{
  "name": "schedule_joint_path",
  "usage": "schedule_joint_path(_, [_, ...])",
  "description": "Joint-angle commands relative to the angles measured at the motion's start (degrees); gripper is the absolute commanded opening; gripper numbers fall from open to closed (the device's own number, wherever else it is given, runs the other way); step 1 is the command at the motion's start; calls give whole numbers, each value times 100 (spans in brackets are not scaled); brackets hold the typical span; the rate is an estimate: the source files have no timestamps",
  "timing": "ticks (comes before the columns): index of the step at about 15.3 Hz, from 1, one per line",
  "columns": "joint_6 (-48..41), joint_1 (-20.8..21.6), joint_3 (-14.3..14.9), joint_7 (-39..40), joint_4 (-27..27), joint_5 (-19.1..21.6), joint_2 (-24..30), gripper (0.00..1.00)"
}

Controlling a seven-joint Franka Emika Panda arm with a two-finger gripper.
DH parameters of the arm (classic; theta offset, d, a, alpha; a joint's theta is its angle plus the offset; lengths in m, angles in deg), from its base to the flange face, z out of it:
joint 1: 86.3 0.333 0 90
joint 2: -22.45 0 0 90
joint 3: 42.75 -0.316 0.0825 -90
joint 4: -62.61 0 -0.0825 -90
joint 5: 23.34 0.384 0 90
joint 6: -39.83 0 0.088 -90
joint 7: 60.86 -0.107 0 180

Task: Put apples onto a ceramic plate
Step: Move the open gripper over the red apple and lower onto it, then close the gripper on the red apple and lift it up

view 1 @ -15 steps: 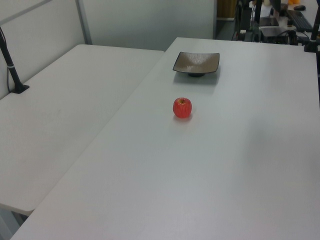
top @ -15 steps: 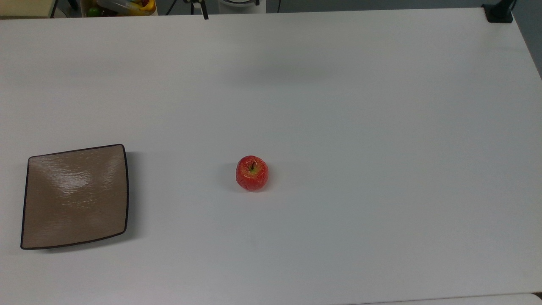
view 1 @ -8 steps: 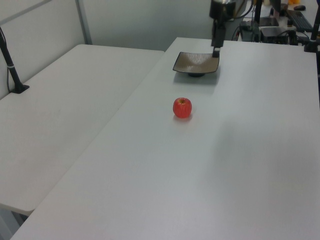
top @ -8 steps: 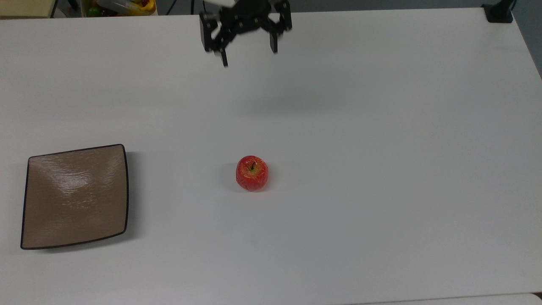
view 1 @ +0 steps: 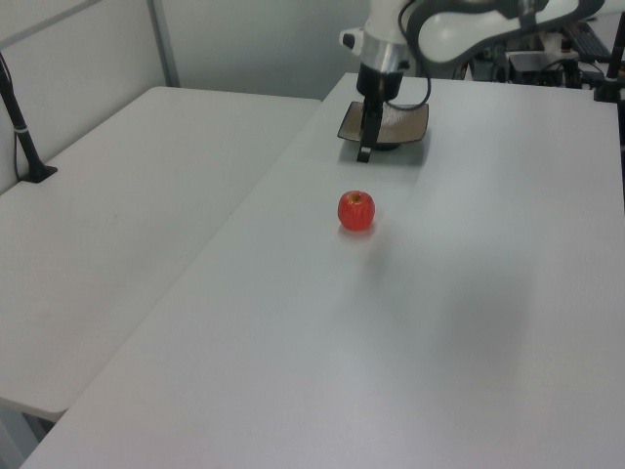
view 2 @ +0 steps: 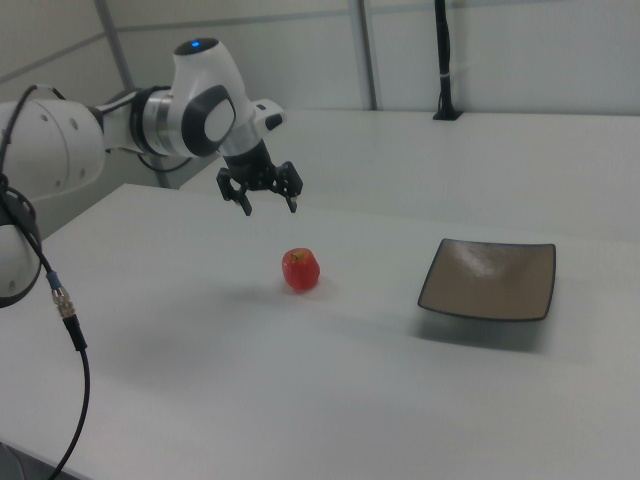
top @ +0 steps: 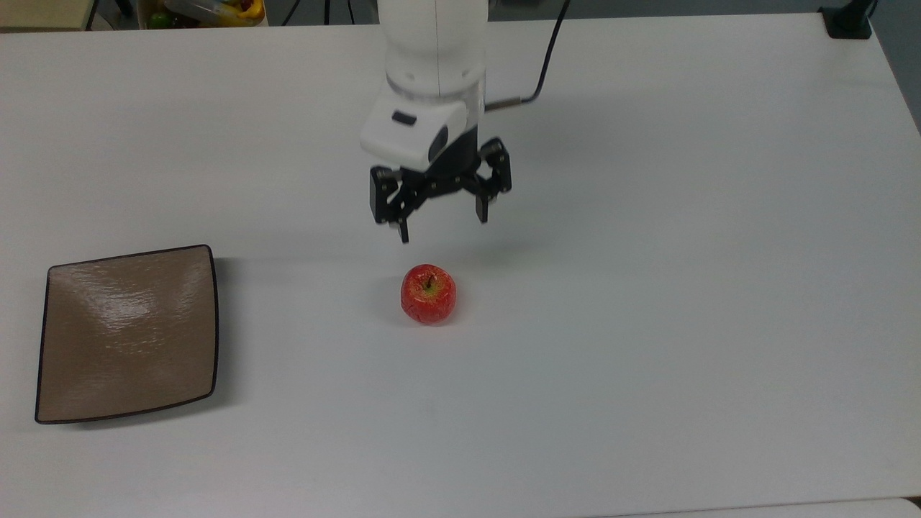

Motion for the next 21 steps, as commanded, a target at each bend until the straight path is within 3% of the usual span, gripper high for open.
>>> schedule_joint_path(1, [426, 45, 64, -68, 176, 22, -474, 100])
schedule_joint_path(12, [1209, 36, 64, -77, 26, -295, -1187, 100])
schedule_joint_path(21, [1245, 45, 64, -86, -114, -550, -1337, 100])
